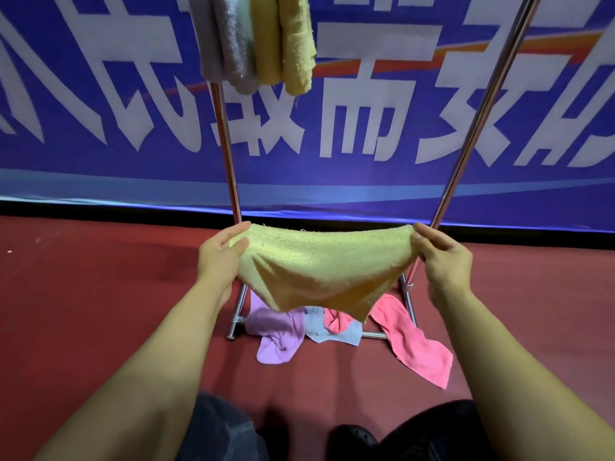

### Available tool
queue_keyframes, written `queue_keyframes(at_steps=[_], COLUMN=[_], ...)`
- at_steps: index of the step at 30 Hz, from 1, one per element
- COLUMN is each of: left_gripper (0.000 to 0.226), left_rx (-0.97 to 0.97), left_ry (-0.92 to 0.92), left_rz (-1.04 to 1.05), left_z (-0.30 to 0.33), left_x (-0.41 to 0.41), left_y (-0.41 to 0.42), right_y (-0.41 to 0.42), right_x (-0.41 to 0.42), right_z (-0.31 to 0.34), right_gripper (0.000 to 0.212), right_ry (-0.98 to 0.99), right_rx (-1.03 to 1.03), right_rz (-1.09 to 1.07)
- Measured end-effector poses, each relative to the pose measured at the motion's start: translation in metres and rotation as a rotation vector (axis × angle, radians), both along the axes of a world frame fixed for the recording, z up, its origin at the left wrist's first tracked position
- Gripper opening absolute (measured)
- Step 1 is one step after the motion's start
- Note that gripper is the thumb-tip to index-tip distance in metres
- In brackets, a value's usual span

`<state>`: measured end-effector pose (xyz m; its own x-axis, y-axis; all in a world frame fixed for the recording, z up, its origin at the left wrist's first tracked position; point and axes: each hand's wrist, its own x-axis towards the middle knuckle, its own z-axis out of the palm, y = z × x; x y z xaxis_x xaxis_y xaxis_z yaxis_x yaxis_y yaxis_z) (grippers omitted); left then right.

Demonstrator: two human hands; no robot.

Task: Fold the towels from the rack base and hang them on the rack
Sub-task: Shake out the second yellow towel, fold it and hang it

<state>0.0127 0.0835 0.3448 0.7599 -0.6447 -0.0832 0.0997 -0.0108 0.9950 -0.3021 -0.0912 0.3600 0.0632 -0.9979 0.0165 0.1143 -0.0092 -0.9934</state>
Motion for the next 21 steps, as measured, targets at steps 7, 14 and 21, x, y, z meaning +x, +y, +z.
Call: queue_keyframes(at_steps=[7, 14, 21], left_gripper=[0.025, 0.035, 0.031], left_rx=[-0.084, -0.072, -0.092], left_ry=[-0.106, -0.16, 0.005], left_rz=[0.024, -0.006, 0.021], left_z=[0.011, 0.013, 0.013], left_x=[-0.008, -0.012, -0.011], left_y=[0.001, 0.001, 0.003], right_y=[-0.002, -0.003, -0.003], right_x=[-0.003, -0.004, -0.007], right_z=[0.001, 0.0, -0.002], right_gripper=[0.03, 0.032, 0.036], right_ry=[-0.059, -0.006, 0.139], right_rx=[0.018, -0.007, -0.073], right_rz=[-0.055, -0.065, 0.002])
